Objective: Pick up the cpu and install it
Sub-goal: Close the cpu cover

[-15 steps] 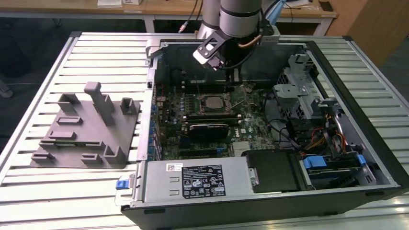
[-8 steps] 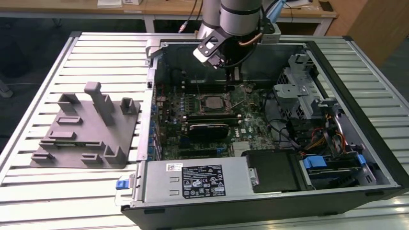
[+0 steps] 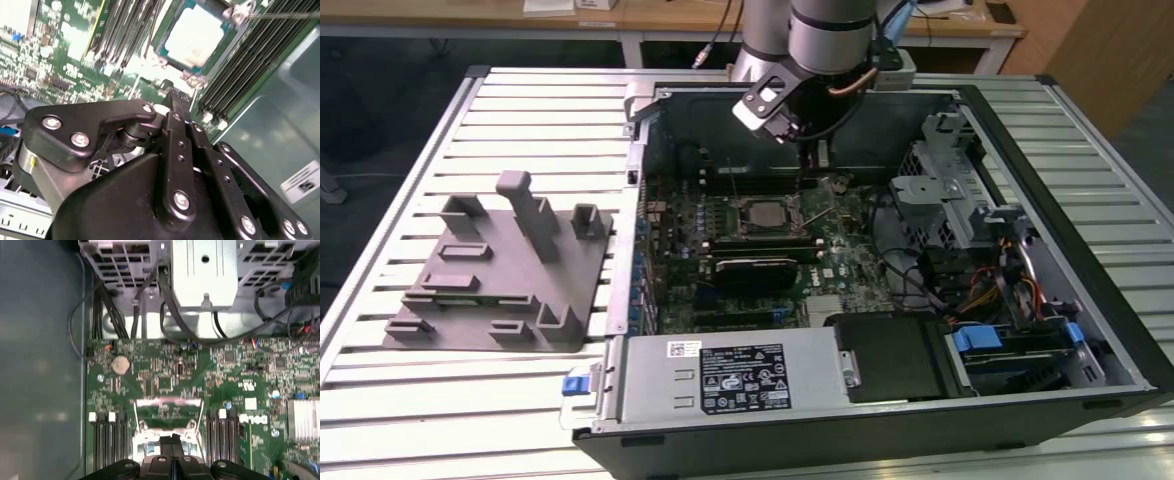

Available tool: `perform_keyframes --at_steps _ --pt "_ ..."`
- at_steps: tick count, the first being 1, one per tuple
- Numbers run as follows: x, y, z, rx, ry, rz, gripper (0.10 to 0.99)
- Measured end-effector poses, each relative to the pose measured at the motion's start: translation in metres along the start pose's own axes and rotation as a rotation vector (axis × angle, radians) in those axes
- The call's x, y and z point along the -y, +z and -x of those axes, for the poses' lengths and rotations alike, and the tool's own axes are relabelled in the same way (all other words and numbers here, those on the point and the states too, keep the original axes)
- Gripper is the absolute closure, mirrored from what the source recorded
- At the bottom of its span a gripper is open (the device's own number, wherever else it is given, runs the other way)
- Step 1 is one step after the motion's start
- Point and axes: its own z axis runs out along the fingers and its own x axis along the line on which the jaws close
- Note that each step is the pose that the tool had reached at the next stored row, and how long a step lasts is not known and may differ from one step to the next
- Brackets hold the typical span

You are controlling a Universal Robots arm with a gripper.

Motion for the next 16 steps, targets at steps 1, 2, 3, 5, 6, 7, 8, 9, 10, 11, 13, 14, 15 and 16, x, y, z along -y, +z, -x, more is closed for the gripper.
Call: perform_keyframes --at_steps 1,2,3,5,6,7,8,9,10,11,13,14,15,16 --pt "-0.0030 0.0001 -0.0001 0.0000 0.000 0.000 0.980" --pt "-0.0060 0.0003 -0.0001 0.0000 0.000 0.000 0.980" --pt "-0.0093 0.0005 -0.0003 0.0001 0.000 0.000 0.980" --pt "-0.0157 0.0008 -0.0005 0.0002 0.001 0.000 0.980" --pt "-0.0190 0.0009 -0.0006 0.0004 0.001 0.000 0.980" --pt "-0.0222 0.0011 -0.0008 0.0002 0.001 0.000 0.980" --pt "-0.0253 0.0013 -0.0009 0.0000 0.001 0.000 0.980" --pt "-0.0285 0.0015 -0.0010 0.0000 0.001 0.000 0.980" --pt "-0.0319 0.0017 -0.0011 0.0000 0.001 0.000 0.980" --pt "-0.0350 0.0018 -0.0012 0.0001 0.001 0.000 0.980" --pt "-0.0412 0.0021 -0.0014 0.0001 0.001 0.000 0.980" --pt "-0.0442 0.0022 -0.0015 0.0001 0.001 0.000 0.980" --pt "-0.0472 0.0024 -0.0016 0.0001 0.001 0.000 0.980" --pt "-0.0499 0.0026 -0.0017 0.0001 0.001 0.000 0.980"
